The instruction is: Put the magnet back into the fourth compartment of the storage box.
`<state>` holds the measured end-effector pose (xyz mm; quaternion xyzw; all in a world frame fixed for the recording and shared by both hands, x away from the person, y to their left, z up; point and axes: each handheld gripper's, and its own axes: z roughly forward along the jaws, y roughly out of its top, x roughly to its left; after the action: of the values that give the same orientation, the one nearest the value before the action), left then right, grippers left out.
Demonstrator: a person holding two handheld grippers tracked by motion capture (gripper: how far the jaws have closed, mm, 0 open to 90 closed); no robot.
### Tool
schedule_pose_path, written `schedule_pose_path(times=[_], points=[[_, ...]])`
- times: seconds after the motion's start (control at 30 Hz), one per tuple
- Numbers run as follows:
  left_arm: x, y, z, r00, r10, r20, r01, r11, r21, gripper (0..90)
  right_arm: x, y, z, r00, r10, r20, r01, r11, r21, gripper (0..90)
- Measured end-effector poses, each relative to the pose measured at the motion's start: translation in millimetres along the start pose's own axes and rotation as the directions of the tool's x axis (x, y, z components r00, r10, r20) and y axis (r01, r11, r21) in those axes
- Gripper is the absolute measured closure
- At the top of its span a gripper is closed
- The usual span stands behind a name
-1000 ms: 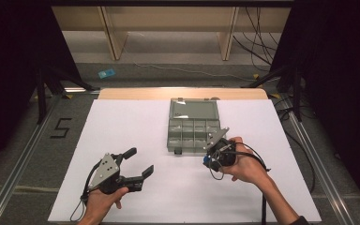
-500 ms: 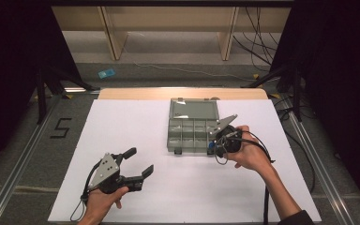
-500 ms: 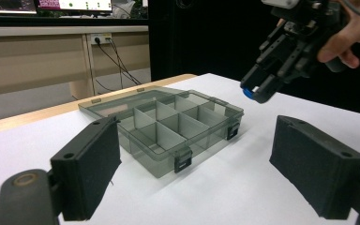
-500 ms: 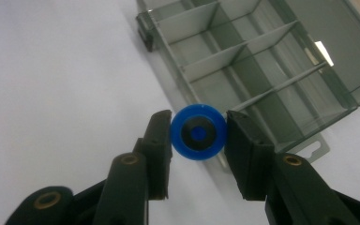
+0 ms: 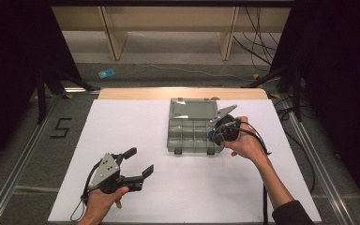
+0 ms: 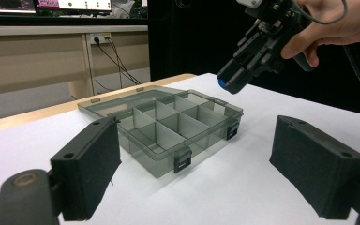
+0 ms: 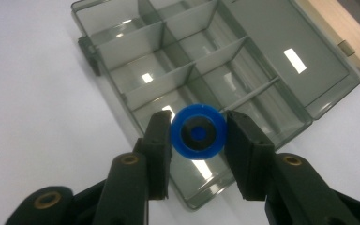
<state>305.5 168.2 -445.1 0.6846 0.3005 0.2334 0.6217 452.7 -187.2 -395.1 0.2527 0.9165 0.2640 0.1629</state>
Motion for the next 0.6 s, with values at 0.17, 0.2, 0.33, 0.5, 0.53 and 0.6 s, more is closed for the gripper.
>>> schedule_pose_path(times=[0.17,0.2,0.33,0.5,0.53,0.6], points=[[-0.1,0.5,-0.3,1.0,0.001,-0.001,-0.001,1.0,-0.007,15.7,-6.8,3.1,2.2,0.9988,0.041,0.026,-0.04,0.999,-0.025,62.7],[-0.1,0.5,-0.3,1.0,0.001,-0.001,-0.001,1.0,-0.007,15.7,-8.1,3.2,3.2,0.9987,0.038,0.033,-0.037,0.999,-0.031,62.7],[-0.3,0.4,-0.2,1.0,0.001,0.0,-0.001,1.0,-0.004,15.7,-11.8,4.3,6.8,0.9981,0.045,0.041,-0.044,0.999,-0.027,62.7],[-0.9,0.3,-0.2,1.0,-0.003,0.0,0.003,1.0,-0.004,15.7,-14.9,5.7,7.7,0.9973,0.055,0.049,-0.053,0.998,-0.036,62.7],[-1.1,0.4,-0.3,1.0,-0.003,0.0,0.003,1.0,-0.003,15.7,-17.3,6.5,7.0,0.9977,0.054,0.04,-0.053,0.998,-0.034,62.7],[-1.3,0.4,-0.3,1.0,-0.003,-0.001,0.003,1.0,-0.003,15.7,-18.2,6.7,8.6,0.9968,0.059,0.054,-0.056,0.997,-0.046,62.6]])
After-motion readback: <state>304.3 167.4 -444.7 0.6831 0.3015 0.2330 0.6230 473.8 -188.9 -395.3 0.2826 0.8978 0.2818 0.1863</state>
